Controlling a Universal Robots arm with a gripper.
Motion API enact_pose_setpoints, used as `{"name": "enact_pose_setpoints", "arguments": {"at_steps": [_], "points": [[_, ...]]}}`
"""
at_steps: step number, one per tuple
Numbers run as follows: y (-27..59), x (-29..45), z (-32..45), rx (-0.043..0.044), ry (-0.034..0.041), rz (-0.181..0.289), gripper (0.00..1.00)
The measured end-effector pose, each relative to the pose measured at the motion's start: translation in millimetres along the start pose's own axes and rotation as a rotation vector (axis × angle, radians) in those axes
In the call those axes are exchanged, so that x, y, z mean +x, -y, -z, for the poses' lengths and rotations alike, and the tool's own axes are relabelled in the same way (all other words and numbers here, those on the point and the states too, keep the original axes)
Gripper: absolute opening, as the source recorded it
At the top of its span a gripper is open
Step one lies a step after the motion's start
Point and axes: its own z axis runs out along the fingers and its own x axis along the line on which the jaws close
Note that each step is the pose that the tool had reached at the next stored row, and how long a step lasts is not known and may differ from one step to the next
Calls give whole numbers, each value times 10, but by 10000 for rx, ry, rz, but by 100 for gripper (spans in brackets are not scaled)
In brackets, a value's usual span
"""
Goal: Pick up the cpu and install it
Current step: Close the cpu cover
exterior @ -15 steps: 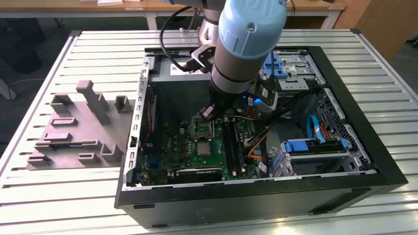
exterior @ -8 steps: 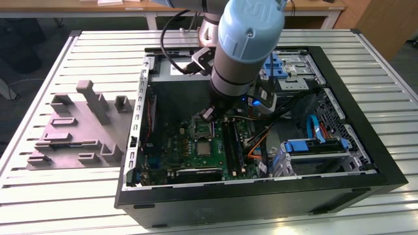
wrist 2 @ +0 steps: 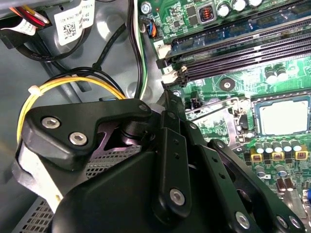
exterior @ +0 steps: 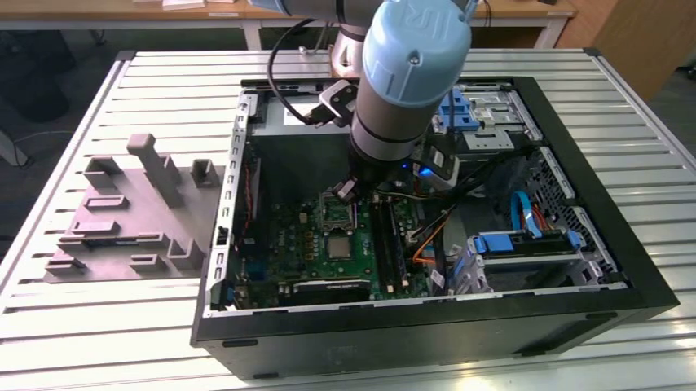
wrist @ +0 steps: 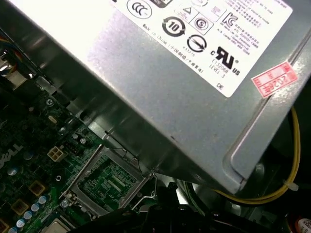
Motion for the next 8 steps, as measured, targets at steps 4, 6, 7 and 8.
{"name": "enact_pose_setpoints", "arguments": {"at_steps": [4, 6, 7, 8], "points": [[-3, -4, -21, -3, 2, 1, 11], [-2, -3, -34, -3, 2, 0, 11], [-1, -3, -38, 0, -1, 0, 11], [-1, -3, -41, 6, -6, -1, 11]]}}
